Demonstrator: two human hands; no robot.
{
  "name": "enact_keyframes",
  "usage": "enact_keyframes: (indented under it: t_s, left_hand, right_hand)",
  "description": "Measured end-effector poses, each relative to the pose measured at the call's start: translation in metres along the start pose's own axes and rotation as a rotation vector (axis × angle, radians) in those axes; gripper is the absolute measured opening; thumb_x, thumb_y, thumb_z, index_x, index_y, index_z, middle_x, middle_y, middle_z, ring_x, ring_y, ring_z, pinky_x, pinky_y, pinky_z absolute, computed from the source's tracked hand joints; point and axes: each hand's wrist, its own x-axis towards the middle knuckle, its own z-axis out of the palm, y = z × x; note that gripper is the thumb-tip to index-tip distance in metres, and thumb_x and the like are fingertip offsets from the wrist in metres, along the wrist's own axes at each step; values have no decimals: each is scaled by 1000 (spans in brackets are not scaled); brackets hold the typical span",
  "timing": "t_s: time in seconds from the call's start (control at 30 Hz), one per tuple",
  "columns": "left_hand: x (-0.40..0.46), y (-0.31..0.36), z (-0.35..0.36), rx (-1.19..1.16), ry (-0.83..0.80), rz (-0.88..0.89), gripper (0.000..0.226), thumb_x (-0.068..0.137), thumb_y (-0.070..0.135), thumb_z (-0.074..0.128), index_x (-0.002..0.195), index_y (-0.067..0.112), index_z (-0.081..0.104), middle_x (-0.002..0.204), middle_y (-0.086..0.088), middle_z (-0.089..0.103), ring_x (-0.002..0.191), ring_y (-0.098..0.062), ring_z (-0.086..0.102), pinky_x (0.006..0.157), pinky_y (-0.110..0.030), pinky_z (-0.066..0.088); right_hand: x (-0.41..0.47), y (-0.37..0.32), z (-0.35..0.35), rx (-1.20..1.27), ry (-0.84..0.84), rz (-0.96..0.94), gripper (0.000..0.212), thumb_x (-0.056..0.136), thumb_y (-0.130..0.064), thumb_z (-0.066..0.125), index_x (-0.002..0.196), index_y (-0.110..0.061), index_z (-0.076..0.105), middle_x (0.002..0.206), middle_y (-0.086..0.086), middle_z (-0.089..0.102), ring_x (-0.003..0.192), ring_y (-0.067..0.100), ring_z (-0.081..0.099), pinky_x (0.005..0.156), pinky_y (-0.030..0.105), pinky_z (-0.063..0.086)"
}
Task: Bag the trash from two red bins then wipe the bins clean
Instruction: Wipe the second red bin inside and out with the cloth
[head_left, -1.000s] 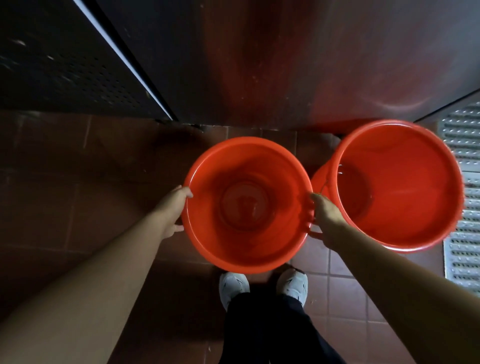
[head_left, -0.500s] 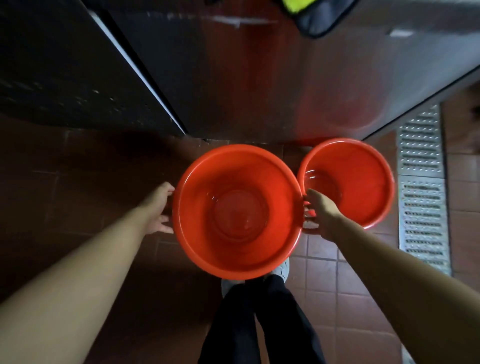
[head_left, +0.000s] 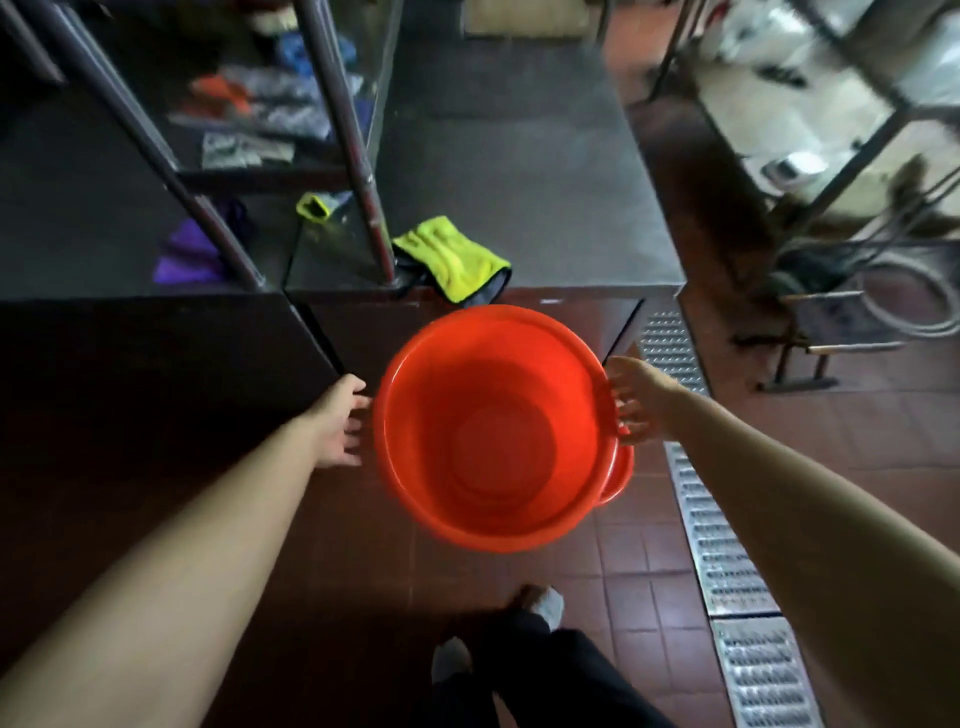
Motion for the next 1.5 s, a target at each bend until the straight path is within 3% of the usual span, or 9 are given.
enact_keyframes:
  t_s: [0.17, 0.33, 0.47, 0.63, 0.9, 1.03, 1.17, 1.33, 1.5]
  left_hand:
    - [-69, 68, 42, -43, -64, 123, 53, 88, 55, 40, 118, 16, 59, 118, -16, 61, 103, -32, 58, 81, -47, 50]
    - [-114, 133, 94, -29, -70, 196, 58, 87, 58, 39, 110, 10, 61, 113, -16, 63, 100, -34, 58, 74, -46, 50]
    - [-136, 175, 140, -19, -37, 244, 59, 81, 57, 44, 111, 10, 61, 113, -15, 64, 103, -34, 58, 71, -46, 51]
    - [-149, 218, 188, -34, -6, 288, 58, 87, 56, 42, 114, 7, 59, 115, -14, 63, 104, -31, 58, 74, -42, 50]
    - [-117, 292, 221, -69, 36, 400, 45, 90, 50, 43, 114, 14, 56, 107, -12, 63, 100, -29, 59, 75, -41, 51]
    - [-79, 334, 224, -56, 9, 415, 41, 90, 48, 43, 117, 20, 55, 110, -11, 61, 100, -29, 59, 82, -42, 50]
    - [-49, 377, 227, -50, 4, 451, 36, 92, 45, 43, 113, 21, 58, 105, -9, 60, 86, -23, 57, 68, -33, 48]
    - [-23, 417, 231, -85, 35, 501, 25, 87, 43, 49, 92, 22, 63, 76, -2, 59, 61, -16, 53, 55, -26, 42]
    - [-9, 429, 221, 26, 99, 490, 27, 80, 44, 51, 86, 25, 70, 79, -1, 70, 78, -22, 62, 63, -34, 50]
  right_hand:
    - [-73, -66, -75, 26, 21, -85, 38, 90, -55, 53, 79, -19, 58, 76, 2, 49, 69, 20, 48, 80, 38, 46]
    - [-103, -119, -152, -38, -8, -155, 49, 92, -59, 46, 95, -12, 60, 83, 8, 50, 71, 23, 50, 78, 40, 50]
    - [-110, -158, -207, -71, -12, -212, 44, 91, -55, 47, 91, -13, 62, 80, 9, 53, 73, 25, 54, 78, 46, 53]
    - [-103, -200, -248, -69, 31, -284, 35, 90, -48, 49, 85, -15, 62, 78, 6, 52, 71, 23, 52, 75, 40, 52]
    - [-51, -268, -262, -26, 129, -381, 38, 96, -53, 51, 84, -19, 63, 83, 6, 58, 68, 21, 53, 67, 31, 48]
    - [-19, -297, -257, -22, 185, -389, 36, 78, -55, 62, 86, -20, 66, 88, 7, 61, 73, 23, 57, 68, 33, 51]
    - [14, -330, -248, 35, 282, -408, 26, 83, -46, 65, 82, -19, 65, 83, 4, 62, 73, 20, 58, 64, 30, 49]
    - [47, -363, -242, 44, 355, -439, 19, 85, -35, 63, 77, -17, 66, 72, 1, 60, 63, 18, 56, 58, 27, 47]
    - [63, -390, -239, -47, 279, -448, 20, 94, -31, 59, 93, -15, 70, 77, 3, 58, 65, 17, 55, 61, 29, 48]
